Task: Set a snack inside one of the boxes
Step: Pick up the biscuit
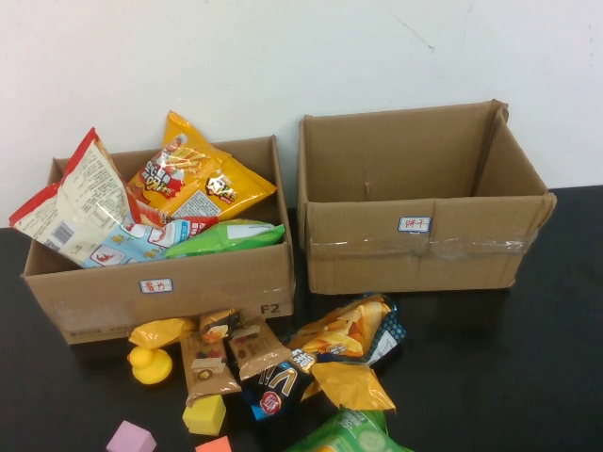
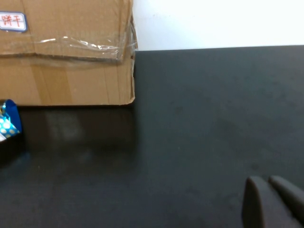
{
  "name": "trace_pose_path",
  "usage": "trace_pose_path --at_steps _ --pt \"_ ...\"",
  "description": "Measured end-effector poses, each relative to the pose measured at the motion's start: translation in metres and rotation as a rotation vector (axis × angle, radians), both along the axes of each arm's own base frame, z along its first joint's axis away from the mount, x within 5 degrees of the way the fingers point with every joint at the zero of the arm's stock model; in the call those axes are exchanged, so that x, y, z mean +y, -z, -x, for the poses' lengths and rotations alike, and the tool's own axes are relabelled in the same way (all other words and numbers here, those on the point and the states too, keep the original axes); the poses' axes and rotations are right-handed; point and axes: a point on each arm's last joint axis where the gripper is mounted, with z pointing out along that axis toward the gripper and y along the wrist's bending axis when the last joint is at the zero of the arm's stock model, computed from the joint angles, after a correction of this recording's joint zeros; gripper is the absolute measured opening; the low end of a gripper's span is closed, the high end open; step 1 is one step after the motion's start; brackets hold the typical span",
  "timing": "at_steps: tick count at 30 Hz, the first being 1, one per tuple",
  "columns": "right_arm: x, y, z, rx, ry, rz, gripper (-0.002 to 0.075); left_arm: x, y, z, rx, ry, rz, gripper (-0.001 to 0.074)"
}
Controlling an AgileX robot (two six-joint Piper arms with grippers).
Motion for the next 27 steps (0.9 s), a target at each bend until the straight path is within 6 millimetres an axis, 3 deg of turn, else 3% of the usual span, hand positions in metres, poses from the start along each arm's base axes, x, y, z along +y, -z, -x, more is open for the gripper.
trace_pose_path --at_steps 18,20,22,24,27 --pt "0.0 0.0 0.0 0.0 0.0 0.0 -0.0001 0.0 -0.001 0.0 -0.014 -0.007 0.037 -0.0002" --pt "0.0 0.0 0.0 0.0 0.0 0.0 -0.0001 -0.004 -0.003 -0.002 -0.063 -0.031 0.297 -0.0002" --pt "0.0 0.0 0.0 0.0 0.0 0.0 -0.0001 -0.011 -0.008 -0.003 -0.118 -0.061 0.77 -0.0002" --pt "0.0 0.0 0.0 0.0 0.0 0.0 -0.0001 -0.015 -0.014 -0.003 -0.153 -0.072 1.095 -0.0002" --pt "0.0 0.0 0.0 0.0 0.0 0.0 -0.0001 -0.014 -0.019 -0.004 -0.204 -0.085 1.241 -0.0002"
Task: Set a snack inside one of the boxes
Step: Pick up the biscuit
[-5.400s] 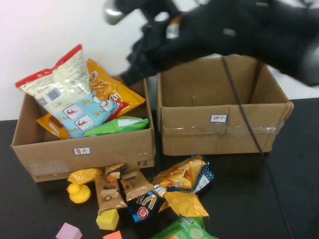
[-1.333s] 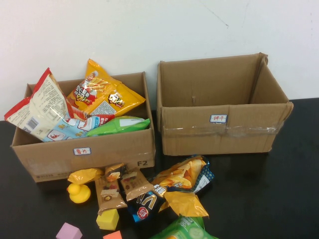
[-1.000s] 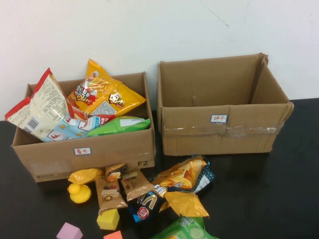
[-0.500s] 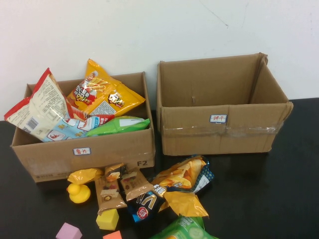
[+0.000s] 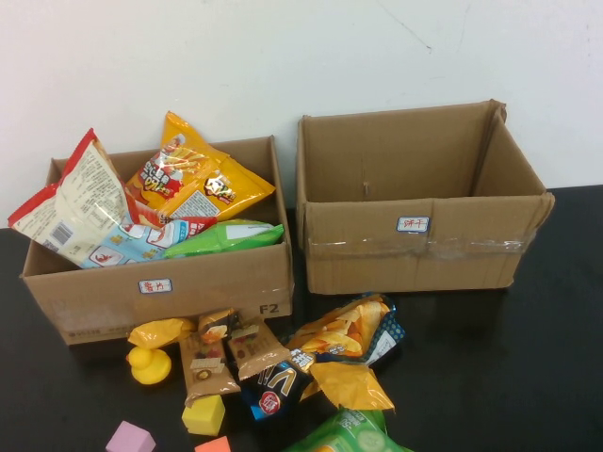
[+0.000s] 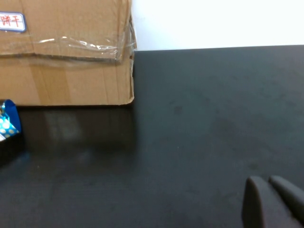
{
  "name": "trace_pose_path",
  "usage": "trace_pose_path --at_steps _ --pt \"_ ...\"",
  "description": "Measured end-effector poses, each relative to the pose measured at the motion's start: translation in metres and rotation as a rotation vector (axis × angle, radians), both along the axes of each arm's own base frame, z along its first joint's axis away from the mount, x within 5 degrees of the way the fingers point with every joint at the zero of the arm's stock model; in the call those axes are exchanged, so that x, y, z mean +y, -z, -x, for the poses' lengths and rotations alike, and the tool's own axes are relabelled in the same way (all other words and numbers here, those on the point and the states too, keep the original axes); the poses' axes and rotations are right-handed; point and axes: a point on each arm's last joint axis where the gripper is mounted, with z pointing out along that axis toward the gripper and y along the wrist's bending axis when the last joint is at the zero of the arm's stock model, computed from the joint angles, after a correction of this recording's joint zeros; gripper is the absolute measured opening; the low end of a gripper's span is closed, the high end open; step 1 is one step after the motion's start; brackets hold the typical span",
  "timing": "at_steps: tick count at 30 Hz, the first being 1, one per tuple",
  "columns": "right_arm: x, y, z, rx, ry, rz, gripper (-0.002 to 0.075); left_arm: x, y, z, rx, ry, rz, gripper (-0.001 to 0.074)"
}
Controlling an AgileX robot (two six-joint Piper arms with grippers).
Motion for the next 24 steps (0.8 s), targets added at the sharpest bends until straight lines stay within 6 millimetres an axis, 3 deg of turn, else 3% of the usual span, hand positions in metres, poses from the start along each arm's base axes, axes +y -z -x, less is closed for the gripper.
trace_pose_path --at_steps 5,8,12,17,24 --pt "0.0 0.0 0.0 0.0 0.0 0.0 -0.0001 0.005 -0.005 0.0 -0.048 -0.058 0.061 -0.0002" --pt "0.0 0.0 0.0 0.0 0.0 0.0 -0.0001 0.004 -0.007 0.0 -0.052 -0.04 -0.02 -0.0002" --pt "0.0 0.0 0.0 0.0 0.0 0.0 -0.0001 -0.006 -0.045 0.004 -0.103 0.064 -0.313 -0.0003" --pt "0.0 0.0 0.0 0.0 0.0 0.0 -0.0001 -0.012 -0.102 -0.007 0.057 0.255 -0.712 -0.0002" --pt "0.0 0.0 0.0 0.0 0.0 0.0 -0.0001 -0.002 -0.137 -0.058 0.356 0.508 -1.077 -0.0003"
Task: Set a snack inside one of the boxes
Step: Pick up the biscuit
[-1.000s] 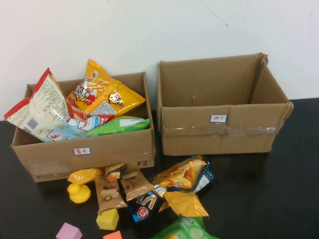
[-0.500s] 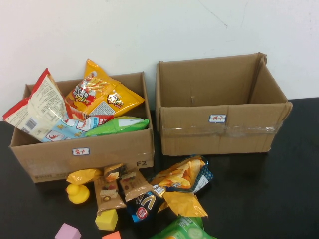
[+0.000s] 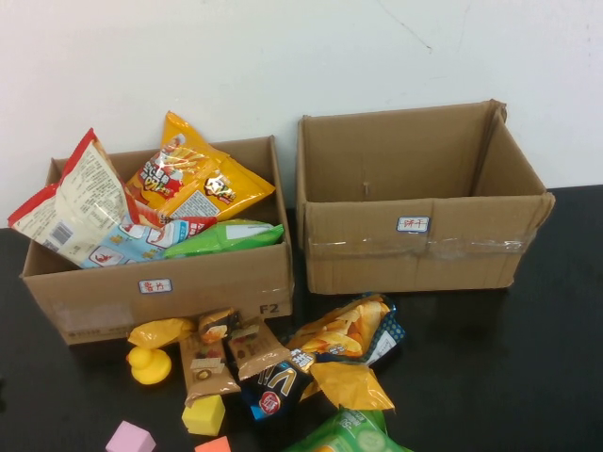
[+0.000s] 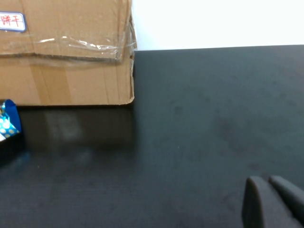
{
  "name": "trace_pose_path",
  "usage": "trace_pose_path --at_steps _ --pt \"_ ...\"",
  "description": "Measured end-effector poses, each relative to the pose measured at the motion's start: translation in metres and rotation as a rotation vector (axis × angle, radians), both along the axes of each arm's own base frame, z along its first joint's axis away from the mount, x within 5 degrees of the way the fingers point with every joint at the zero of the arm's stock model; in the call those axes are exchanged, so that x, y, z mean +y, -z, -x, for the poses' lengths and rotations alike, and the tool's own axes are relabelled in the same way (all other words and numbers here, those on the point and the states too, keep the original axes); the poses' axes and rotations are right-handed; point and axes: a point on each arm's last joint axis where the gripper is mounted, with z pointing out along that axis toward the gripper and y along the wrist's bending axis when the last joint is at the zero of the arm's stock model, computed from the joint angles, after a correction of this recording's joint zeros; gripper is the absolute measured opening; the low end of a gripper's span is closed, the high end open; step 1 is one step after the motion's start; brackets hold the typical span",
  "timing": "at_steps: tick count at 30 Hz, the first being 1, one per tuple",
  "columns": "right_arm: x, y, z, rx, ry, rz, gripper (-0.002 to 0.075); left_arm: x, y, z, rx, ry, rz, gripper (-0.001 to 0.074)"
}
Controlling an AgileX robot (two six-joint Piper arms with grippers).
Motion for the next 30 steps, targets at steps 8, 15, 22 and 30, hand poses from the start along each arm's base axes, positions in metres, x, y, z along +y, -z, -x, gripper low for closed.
trace_pose_path --at_steps 8,15,22,30 --pt "0.0 0.0 0.0 0.0 0.0 0.0 -0.0001 -0.024 0.021 -0.064 0.231 0.223 -0.27 -0.0002" --pt "0.0 0.0 0.0 0.0 0.0 0.0 -0.0001 -0.054 0.06 -0.093 0.362 0.402 -0.508 0.0115" --pt "0.0 0.0 0.0 0.0 0.0 0.0 -0.0001 -0.081 0.093 -0.12 0.3 0.674 -0.7 0.0523" --pt "0.0 0.0 0.0 0.0 0.0 0.0 -0.0001 -0.08 0.119 -0.135 0.041 0.77 -0.849 0.0568"
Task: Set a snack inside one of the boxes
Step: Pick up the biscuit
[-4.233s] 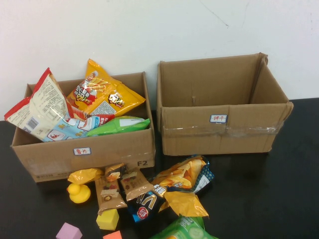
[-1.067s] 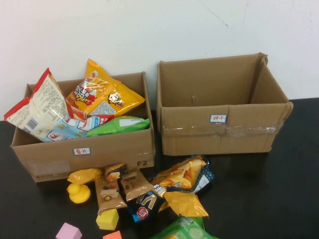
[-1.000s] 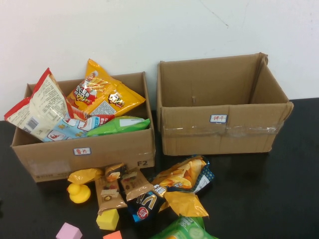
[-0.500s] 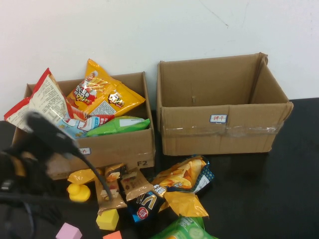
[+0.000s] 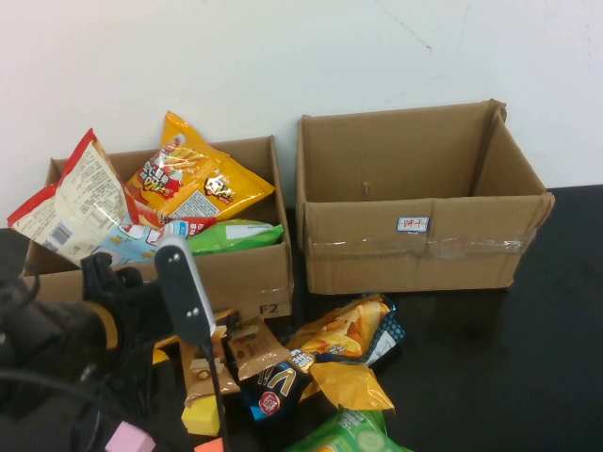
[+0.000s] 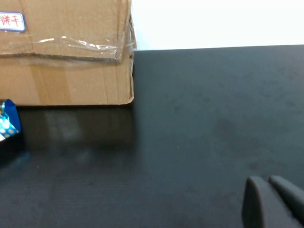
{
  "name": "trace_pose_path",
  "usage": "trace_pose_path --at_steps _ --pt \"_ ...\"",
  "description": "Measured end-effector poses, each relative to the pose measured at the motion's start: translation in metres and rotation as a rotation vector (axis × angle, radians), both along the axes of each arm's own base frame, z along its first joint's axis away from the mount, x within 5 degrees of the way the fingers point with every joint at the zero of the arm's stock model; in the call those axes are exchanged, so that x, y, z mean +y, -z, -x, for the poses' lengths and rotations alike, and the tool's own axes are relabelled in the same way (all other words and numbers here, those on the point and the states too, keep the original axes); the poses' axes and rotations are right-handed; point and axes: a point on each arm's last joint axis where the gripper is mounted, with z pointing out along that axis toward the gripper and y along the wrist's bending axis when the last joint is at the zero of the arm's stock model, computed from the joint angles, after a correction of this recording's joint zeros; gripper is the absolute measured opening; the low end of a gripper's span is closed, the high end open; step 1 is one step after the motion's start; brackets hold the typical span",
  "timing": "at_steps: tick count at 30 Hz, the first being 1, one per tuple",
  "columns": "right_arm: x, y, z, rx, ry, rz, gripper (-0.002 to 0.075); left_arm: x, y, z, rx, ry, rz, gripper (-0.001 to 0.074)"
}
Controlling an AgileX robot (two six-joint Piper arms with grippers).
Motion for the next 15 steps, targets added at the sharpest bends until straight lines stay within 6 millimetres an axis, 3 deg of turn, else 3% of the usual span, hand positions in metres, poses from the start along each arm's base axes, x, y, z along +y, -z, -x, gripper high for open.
trace_pose_path --at_steps 6,15 --pt "0.0 0.0 0.0 0.0 0.0 0.0 -0.0001 0.007 0.018 0.004 -0.11 0.057 0.066 0.0546" --pt "0.0 0.0 0.0 0.0 0.0 -0.002 -0.0001 0.016 0.056 -0.016 -0.081 0.053 0.078 0.0544"
